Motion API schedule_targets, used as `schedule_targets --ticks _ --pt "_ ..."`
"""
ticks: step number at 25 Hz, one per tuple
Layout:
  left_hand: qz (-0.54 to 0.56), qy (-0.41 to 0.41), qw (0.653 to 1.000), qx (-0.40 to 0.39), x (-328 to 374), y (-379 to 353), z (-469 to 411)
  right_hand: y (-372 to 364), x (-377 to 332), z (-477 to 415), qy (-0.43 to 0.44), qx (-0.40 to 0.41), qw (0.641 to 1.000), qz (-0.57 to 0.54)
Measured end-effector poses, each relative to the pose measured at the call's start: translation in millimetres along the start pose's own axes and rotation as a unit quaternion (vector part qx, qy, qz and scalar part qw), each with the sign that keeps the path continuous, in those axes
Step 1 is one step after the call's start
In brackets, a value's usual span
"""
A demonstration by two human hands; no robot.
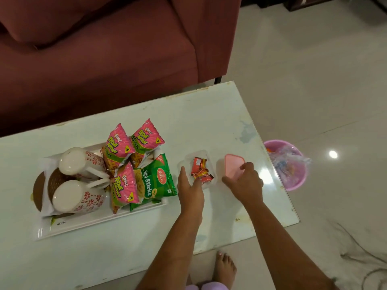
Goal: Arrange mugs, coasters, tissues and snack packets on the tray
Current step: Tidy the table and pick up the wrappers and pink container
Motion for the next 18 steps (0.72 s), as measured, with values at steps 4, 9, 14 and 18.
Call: schedule_targets --ticks 4,9,14,18 --pt "0.088 0.055 0.995 -0.008 3 -1 -5 -13 -26 24 -0.026 -0.201 0.894 -0.399" --pt "0.062 0.072 0.995 0.007 8 -5 -14 -20 -25 30 -0.043 -0.141 0.874 -0.464" --pt "0.073 0.047 0.996 0.02 6 -5 -19 -22 -30 32 0.061 -0.025 0.962 -0.263" --pt "0.107 0.061 0.991 0.053 -3 3 -24 -21 -43 30 0.087 0.021 0.991 -0.095"
Point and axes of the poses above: each hand's wrist, its own z-axis away from the middle knuckle, its own y-axis out of the back of the hand, x = y × z, the point moved 8 cm from there along -z, towards the middle knuckle, and after that the axes turned 5 degrees about -y, right-handed, at the moved point
